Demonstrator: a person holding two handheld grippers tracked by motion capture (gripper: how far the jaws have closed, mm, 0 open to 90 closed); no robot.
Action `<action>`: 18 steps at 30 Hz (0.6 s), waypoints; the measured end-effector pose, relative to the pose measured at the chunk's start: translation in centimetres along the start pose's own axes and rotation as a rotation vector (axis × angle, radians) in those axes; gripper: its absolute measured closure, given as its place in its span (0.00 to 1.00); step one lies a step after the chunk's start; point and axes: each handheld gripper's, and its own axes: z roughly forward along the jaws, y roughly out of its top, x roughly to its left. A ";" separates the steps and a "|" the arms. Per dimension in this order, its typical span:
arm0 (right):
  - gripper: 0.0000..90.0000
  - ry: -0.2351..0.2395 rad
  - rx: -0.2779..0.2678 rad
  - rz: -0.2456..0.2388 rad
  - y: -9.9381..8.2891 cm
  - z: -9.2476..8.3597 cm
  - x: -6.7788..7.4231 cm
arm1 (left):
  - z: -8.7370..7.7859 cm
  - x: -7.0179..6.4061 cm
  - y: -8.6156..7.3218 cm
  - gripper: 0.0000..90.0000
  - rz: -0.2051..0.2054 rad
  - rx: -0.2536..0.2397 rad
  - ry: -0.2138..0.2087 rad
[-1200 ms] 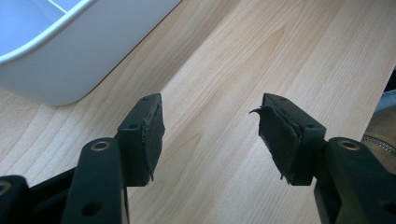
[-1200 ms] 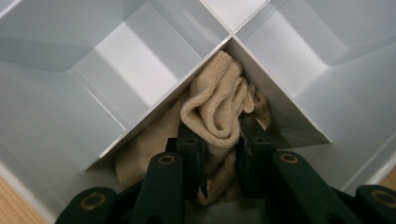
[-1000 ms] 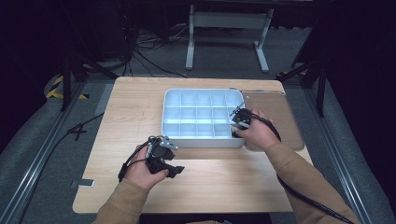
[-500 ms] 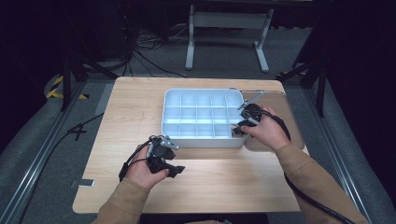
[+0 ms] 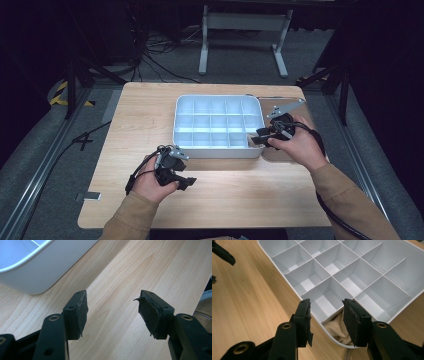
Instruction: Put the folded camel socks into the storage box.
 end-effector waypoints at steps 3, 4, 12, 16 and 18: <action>0.63 0.028 -0.033 -0.021 -0.5 -0.7 0.5 | 0.1 0.0 0.1 0.46 0.006 -0.002 -0.009; 0.63 0.034 -0.037 -0.024 -0.7 -0.8 0.7 | 0.1 -0.1 0.2 0.46 0.006 0.002 -0.011; 0.59 0.071 -0.052 -0.064 -2.4 -1.4 2.0 | 0.2 -0.2 0.3 0.46 0.009 -0.003 -0.022; 0.58 0.087 -0.076 -0.082 -3.5 -1.8 2.6 | 0.1 -0.2 0.3 0.46 0.007 -0.008 -0.023; 0.57 0.090 -0.077 -0.078 -3.8 -1.8 2.7 | 0.1 -0.2 0.3 0.46 0.002 -0.008 -0.024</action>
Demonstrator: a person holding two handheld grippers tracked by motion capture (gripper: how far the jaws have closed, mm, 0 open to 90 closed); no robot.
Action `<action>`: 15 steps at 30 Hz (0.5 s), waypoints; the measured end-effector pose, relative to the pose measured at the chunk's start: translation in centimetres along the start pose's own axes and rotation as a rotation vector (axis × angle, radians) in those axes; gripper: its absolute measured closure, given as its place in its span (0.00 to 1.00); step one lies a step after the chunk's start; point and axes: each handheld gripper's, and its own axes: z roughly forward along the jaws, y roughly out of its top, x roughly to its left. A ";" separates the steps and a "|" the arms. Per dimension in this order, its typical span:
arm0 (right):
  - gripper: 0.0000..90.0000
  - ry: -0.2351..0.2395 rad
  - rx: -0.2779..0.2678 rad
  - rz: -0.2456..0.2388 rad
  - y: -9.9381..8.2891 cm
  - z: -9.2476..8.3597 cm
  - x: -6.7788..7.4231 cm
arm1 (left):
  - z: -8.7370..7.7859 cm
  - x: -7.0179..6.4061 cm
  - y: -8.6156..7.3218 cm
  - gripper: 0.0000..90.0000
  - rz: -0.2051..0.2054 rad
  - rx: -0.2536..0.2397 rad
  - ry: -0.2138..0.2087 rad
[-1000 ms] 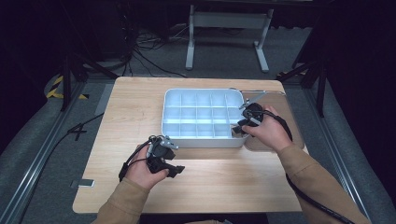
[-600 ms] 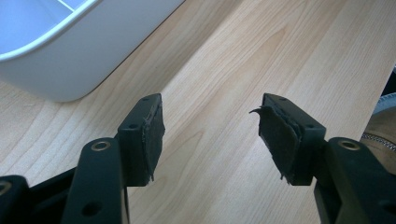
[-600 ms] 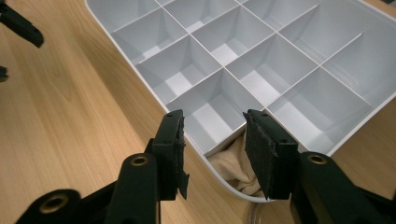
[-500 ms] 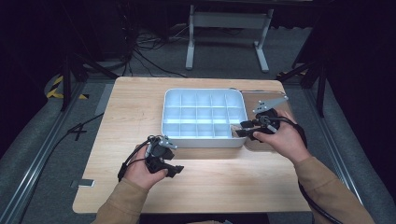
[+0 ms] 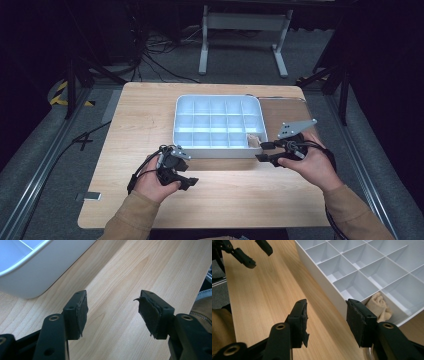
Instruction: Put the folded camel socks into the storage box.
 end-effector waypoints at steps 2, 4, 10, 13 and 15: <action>0.58 -0.011 0.001 0.002 -0.7 0.0 0.4 | 0.0 0.0 0.0 0.46 0.001 0.005 0.000; 0.58 -0.023 -0.003 0.010 -1.2 0.0 0.7 | 0.1 0.0 0.0 0.46 0.005 0.006 -0.002; 0.58 -0.018 -0.012 0.008 -2.4 0.6 1.6 | 0.3 0.0 0.1 0.46 0.007 0.013 0.002; 0.58 0.002 -0.030 0.012 -2.9 1.2 1.9 | 0.4 -0.1 0.1 0.46 0.006 0.016 0.001; 0.58 0.009 -0.005 -0.002 -3.1 1.9 2.0 | 0.5 -0.1 0.1 0.46 0.011 0.021 0.003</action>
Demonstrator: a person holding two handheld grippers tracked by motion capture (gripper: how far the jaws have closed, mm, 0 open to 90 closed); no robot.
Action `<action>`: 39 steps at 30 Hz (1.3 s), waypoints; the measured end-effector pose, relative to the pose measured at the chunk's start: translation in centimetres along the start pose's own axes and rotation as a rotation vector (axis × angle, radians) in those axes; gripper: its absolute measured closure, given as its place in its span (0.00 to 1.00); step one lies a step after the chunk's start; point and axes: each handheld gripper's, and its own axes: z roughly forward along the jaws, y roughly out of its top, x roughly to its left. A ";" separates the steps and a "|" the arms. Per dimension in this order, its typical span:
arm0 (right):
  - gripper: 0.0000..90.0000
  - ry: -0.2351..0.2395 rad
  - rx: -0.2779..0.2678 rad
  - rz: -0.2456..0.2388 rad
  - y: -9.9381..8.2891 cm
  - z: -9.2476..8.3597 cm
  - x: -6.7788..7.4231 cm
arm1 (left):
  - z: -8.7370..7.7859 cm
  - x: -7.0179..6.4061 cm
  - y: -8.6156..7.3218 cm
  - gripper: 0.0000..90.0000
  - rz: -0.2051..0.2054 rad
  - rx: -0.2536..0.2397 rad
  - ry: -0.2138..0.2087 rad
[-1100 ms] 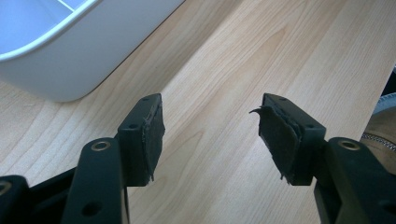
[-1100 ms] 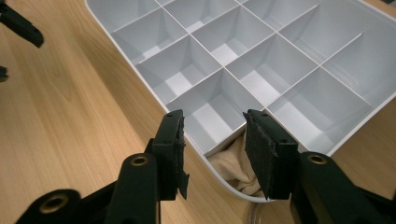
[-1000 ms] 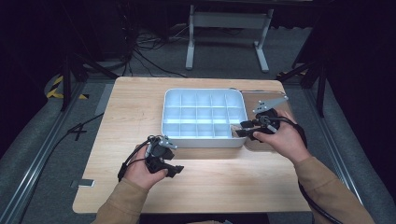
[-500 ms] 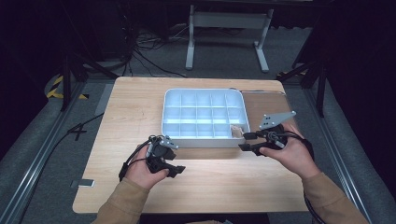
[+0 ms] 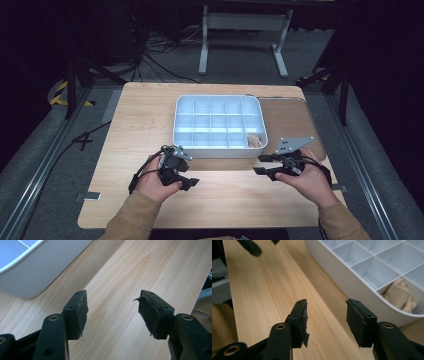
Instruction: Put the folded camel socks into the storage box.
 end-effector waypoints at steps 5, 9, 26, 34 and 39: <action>0.58 0.011 0.004 -0.004 -0.5 0.7 0.1 | 0.1 0.2 -0.1 0.46 0.002 0.002 0.000; 0.58 0.016 -0.011 0.004 -1.1 1.5 0.2 | 0.4 0.2 -0.2 0.46 -0.008 0.009 -0.003; 0.58 0.018 0.014 -0.028 -4.6 6.0 1.2 | 2.1 0.7 -0.5 0.44 -0.002 0.073 -0.018; 0.49 0.018 0.037 -0.061 -5.1 7.0 2.0 | 2.6 0.8 -0.8 0.42 0.010 0.088 -0.032; 0.41 0.016 0.037 -0.086 -5.1 7.6 2.4 | 2.9 1.0 -1.2 0.42 0.003 0.095 -0.030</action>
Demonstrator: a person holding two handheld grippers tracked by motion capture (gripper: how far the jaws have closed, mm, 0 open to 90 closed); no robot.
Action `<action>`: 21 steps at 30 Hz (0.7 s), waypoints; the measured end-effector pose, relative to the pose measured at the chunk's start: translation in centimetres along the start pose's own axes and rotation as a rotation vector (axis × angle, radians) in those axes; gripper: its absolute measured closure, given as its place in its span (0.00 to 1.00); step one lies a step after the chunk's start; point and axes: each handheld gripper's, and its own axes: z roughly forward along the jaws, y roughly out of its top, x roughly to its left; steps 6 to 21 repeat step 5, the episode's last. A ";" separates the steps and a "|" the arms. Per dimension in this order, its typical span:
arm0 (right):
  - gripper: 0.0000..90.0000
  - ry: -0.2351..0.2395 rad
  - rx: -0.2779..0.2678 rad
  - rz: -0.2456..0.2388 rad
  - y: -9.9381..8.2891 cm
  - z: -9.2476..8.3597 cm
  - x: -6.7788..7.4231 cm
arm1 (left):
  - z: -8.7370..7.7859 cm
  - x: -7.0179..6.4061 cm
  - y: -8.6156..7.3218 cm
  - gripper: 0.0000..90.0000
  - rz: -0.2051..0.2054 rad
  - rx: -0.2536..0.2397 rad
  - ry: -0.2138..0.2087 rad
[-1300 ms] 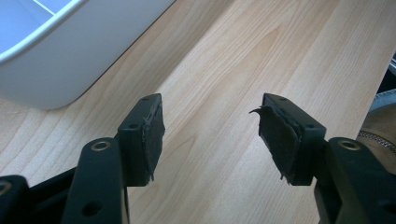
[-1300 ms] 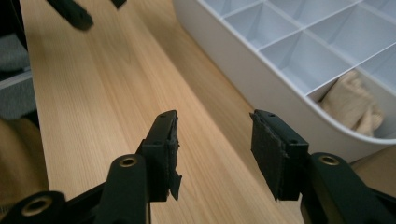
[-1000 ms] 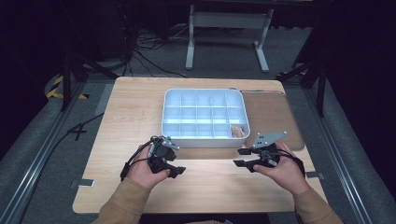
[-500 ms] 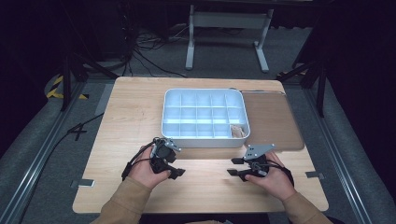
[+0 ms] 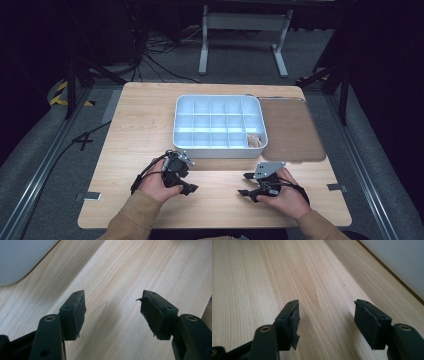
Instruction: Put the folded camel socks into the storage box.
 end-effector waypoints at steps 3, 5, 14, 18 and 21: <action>0.38 -0.011 -0.002 -0.015 0.1 0.1 0.1 | 0.0 0.2 -0.4 0.40 -0.007 -0.002 0.006; 0.37 -0.012 0.001 -0.003 0.2 0.2 0.2 | 0.1 0.4 -0.8 0.39 -0.016 -0.006 0.010; 0.37 -0.012 0.001 -0.003 0.2 0.2 0.2 | 0.1 0.4 -0.8 0.39 -0.016 -0.006 0.010; 0.37 -0.012 0.001 -0.003 0.2 0.2 0.2 | 0.1 0.4 -0.8 0.39 -0.016 -0.006 0.010; 0.37 -0.012 0.001 -0.003 0.2 0.2 0.2 | 0.1 0.4 -0.8 0.39 -0.016 -0.006 0.010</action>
